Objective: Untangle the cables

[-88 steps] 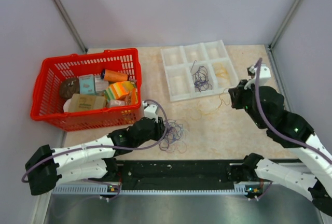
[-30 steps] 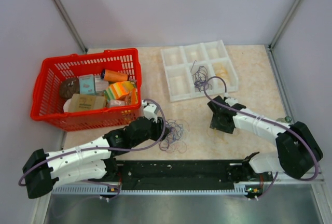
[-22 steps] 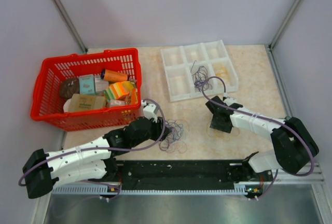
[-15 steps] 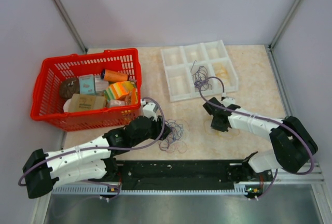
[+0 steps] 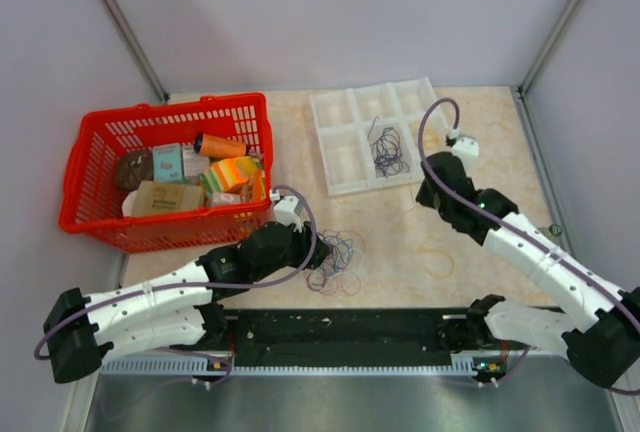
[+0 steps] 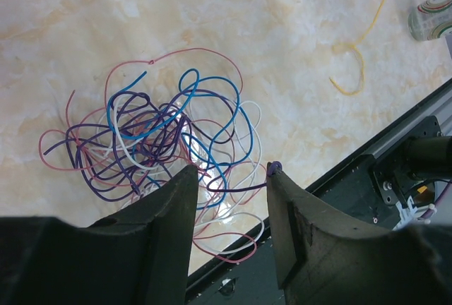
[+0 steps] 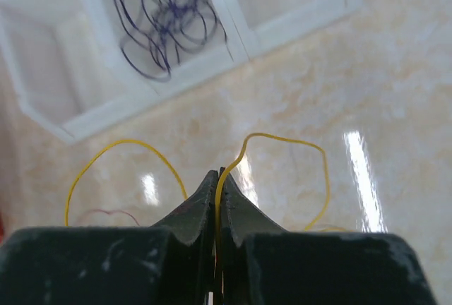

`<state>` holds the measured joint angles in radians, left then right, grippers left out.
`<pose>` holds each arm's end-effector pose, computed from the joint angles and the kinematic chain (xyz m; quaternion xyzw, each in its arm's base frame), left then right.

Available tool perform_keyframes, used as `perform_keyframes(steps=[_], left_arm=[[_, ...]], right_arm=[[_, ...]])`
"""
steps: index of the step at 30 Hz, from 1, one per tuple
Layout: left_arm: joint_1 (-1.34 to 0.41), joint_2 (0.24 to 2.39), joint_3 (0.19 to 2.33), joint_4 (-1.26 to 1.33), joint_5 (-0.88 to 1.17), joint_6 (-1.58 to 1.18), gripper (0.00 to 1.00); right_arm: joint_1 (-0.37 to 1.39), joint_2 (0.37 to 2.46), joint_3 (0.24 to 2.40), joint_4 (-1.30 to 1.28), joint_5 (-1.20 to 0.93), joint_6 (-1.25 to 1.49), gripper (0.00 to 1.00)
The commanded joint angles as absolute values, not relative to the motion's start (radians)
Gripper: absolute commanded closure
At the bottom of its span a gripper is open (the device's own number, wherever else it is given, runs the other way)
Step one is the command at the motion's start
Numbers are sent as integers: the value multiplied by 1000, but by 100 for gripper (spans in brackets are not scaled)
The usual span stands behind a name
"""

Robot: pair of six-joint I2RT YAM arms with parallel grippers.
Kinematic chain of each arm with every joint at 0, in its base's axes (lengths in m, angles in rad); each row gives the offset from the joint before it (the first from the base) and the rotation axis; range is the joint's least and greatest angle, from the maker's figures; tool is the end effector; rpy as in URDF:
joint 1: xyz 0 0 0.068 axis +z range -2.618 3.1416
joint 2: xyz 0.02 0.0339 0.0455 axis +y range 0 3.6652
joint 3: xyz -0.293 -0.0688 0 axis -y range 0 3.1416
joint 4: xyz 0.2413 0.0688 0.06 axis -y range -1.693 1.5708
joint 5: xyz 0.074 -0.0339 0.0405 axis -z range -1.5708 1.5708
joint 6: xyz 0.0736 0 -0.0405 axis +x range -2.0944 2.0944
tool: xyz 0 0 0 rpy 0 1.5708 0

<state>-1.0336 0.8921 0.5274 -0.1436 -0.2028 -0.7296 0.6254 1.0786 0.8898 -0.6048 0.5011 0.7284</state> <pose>0.1205 -0.1733 0.2405 0.0792 0.8556 -0.3335 0.3879 0.2047 0.1042 0.2866 0.1400 0.8905 0.0511 0.4299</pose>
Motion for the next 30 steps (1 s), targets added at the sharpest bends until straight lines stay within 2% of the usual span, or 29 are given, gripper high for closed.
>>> perform_keyframes(steps=[1,5,13,20,30], left_arm=[[-1032,876,563,-124,-225,-704,52],[-1032,884,577,-120,-236,-684,51],[-1031,893,592,-110,-239,-666,51],[-1031,879,586,-118,-271,-658,51],[-1029,877,595,-141,-278,-652,50]], right_arm=[[543,1074,1043,-484,535,520,100],[421,1159,1172,-362,410,405,100],[319,1386,1486,-285,305,312,100],[262,1548,1615,-172,198,255,100],[212,1704,1799,-155,112,227,100]])
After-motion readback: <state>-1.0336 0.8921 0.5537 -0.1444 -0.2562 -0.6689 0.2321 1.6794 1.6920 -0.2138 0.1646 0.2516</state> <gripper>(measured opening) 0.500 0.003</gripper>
